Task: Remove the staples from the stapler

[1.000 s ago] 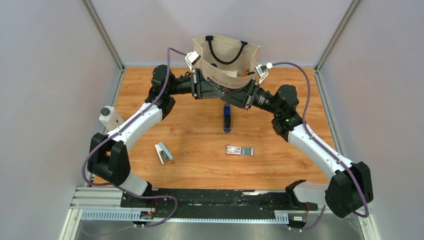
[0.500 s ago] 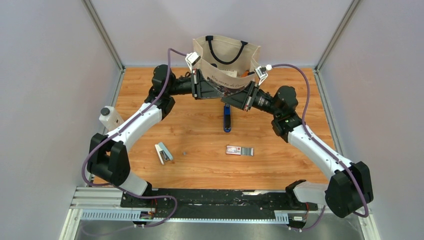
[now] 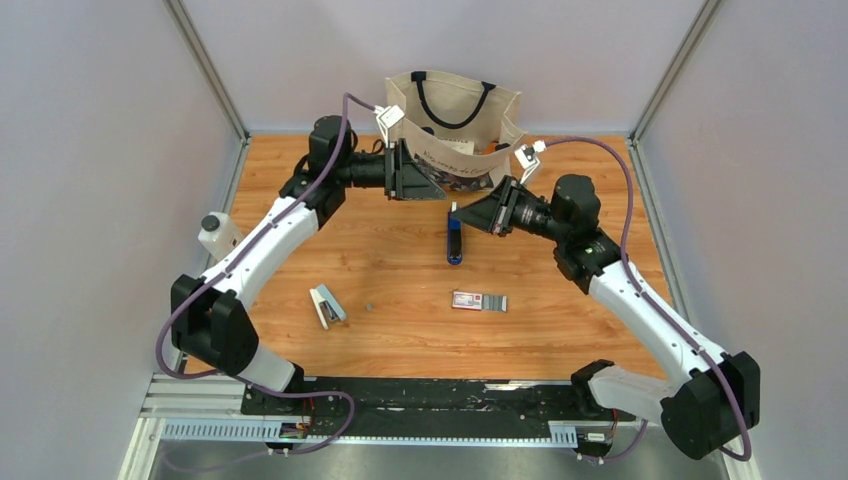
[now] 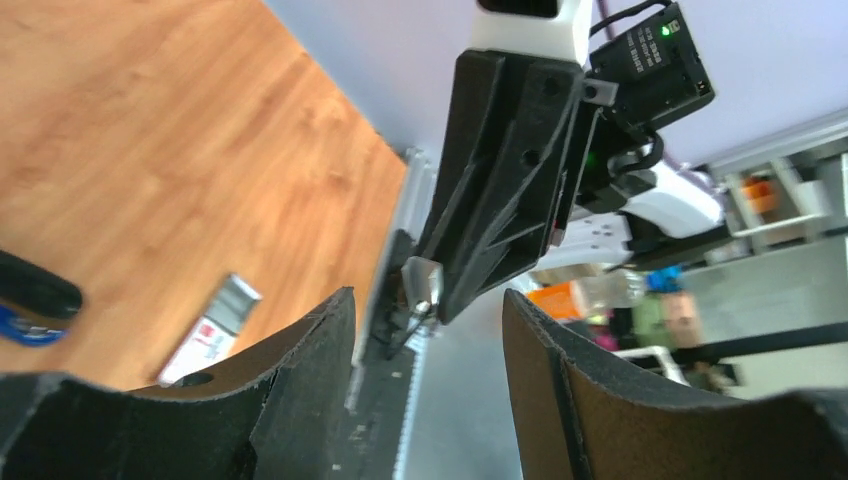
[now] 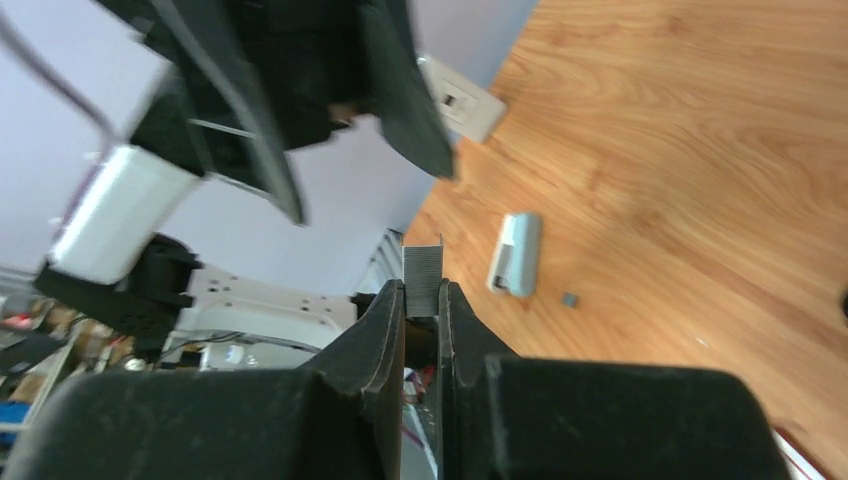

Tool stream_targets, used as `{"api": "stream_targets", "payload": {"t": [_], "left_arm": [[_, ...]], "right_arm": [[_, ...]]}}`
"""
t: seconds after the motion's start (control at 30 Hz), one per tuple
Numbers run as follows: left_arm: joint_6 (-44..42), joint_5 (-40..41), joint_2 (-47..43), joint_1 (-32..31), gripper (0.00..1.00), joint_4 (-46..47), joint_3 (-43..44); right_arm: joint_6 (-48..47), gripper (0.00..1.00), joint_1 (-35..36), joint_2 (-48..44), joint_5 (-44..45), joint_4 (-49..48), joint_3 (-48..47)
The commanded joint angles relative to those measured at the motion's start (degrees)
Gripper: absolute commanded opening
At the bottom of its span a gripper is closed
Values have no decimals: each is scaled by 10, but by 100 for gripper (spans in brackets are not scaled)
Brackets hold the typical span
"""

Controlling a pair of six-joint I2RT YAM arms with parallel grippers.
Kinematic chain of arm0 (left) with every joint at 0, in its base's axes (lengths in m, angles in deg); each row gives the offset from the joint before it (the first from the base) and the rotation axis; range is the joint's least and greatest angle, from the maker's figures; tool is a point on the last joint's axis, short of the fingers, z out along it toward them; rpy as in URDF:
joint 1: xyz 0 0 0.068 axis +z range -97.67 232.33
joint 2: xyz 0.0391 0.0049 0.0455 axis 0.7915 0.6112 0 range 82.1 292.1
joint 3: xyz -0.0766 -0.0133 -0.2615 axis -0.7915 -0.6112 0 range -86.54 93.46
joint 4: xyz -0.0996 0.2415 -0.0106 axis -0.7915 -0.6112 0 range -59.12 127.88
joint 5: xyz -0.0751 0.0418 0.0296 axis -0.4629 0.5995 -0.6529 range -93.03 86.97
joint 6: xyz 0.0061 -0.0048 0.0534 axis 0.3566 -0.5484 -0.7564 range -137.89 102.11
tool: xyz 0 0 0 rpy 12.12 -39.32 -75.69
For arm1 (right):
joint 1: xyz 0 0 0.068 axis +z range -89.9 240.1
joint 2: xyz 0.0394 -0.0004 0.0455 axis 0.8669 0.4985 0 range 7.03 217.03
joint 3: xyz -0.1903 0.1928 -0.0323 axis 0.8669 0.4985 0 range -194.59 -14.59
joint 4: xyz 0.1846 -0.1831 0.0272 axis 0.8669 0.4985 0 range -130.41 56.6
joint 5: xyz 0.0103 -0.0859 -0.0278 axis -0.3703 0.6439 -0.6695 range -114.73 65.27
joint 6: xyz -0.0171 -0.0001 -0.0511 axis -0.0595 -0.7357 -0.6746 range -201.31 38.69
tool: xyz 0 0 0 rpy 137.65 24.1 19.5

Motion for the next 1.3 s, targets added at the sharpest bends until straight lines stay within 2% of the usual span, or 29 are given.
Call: {"api": "stream_targets", "payload": {"t": [0.0, 0.13, 0.27, 0.47, 0.7, 0.8, 0.93, 1.27], "left_arm": [[-243, 49, -12, 0, 64, -300, 114], [-363, 125, -18, 1, 63, -406, 128], [-433, 178, -31, -9, 64, -440, 100], [-505, 231, -45, -36, 63, -457, 51], [-546, 258, -44, -50, 57, -449, -1], [-564, 248, -47, -50, 57, -446, -18], [-564, 234, -83, -53, 57, -393, -76], [-566, 230, -79, -56, 56, -393, -81]], "right_arm": [[-118, 6, 2, -19, 75, 243, -34], [-170, 2, 4, -4, 158, 393, -37], [-184, 3, 7, 2, 192, 442, -6], [-201, 2, 28, 31, 296, 516, 10], [-189, 0, 73, 69, 381, 553, 14], [-187, 5, 86, 87, 375, 540, 21], [-182, 6, 96, 108, 387, 536, 24], [-183, 4, 101, 156, 388, 514, 26]]}}
